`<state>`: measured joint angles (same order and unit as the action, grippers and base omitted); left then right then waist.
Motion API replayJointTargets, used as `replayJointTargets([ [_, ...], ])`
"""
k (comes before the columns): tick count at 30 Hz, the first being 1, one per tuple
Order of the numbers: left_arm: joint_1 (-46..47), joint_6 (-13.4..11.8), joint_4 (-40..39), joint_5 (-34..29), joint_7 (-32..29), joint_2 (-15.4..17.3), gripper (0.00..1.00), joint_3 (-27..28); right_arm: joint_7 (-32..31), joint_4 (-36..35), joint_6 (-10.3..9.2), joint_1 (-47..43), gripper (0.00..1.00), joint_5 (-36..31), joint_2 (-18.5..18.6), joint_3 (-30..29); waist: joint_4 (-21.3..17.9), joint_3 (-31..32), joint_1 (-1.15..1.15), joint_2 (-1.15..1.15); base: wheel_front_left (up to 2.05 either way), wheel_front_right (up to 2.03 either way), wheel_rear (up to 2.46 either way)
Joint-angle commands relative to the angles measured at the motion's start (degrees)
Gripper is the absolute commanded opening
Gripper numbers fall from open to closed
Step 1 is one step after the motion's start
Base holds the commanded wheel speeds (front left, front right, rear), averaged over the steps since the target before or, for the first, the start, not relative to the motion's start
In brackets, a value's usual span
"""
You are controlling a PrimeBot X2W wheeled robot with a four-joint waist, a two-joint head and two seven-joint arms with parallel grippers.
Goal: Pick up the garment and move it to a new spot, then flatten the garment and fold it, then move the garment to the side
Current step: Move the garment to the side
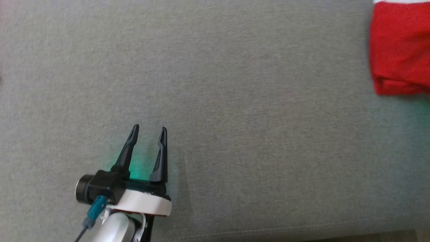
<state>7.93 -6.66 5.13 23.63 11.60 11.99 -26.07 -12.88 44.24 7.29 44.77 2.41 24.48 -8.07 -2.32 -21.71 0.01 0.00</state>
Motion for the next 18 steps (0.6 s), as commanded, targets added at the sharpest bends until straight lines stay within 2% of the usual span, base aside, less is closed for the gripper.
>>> replayJointTargets([
  [1, 1.1, -0.4, -2.0, -0.6, 0.1, 0.9, 1.00, 1.6, 0.0, -1.0, 0.20, 2.1, 0.00, -0.6, 2.1, 0.1, 1.4, -1.5, -0.01, 0.00, 0.00, 0.00, 0.00],
  [3, 1.1, -0.5, -2.2, -0.6, 0.1, 0.9, 1.00, 1.5, 0.3, 0.5, 0.20, 3.7, 0.00, -1.6, 3.0, -0.3, 1.9, -2.0, -0.01, 0.00, 0.00, 0.00, 0.00],
  [4, 1.1, -0.5, -2.3, -0.7, 0.1, 0.9, 1.00, 1.4, 0.5, 1.2, 0.20, 4.3, 0.12, -2.3, 3.3, -0.2, 2.1, -2.3, -0.01, 0.00, 0.00, 0.00, 0.00],
  [5, 1.1, -0.6, -2.4, -0.7, 0.1, 1.0, 1.00, 1.4, 0.8, 1.9, 0.20, 5.0, 0.49, -2.9, 3.5, -0.2, 2.2, -2.4, -0.01, 0.00, 0.00, 0.00, 0.00],
  [6, 1.1, -0.6, -2.4, -0.7, 0.1, 1.0, 1.00, 1.3, 1.2, 2.5, 0.20, 5.6, 1.00, -3.5, 3.5, -0.1, 2.3, -2.5, -0.01, 0.00, 0.00, 0.00, 0.00],
  [11, 1.0, -0.8, -2.0, -0.6, 0.2, 0.8, 1.00, 1.0, 4.9, 4.8, 0.20, 7.5, 1.00, -6.9, 3.3, -1.3, 2.4, -2.1, -0.01, 0.00, 0.00, 0.00, 0.00],
  [18, 0.6, -0.8, -1.1, 0.0, 0.4, 0.8, 1.00, 1.0, 8.0, 6.0, 0.20, 8.4, 1.00, -7.0, -1.5, -0.3, 1.6, 0.5, -0.01, 0.00, 0.00, 0.00, 0.00],
])
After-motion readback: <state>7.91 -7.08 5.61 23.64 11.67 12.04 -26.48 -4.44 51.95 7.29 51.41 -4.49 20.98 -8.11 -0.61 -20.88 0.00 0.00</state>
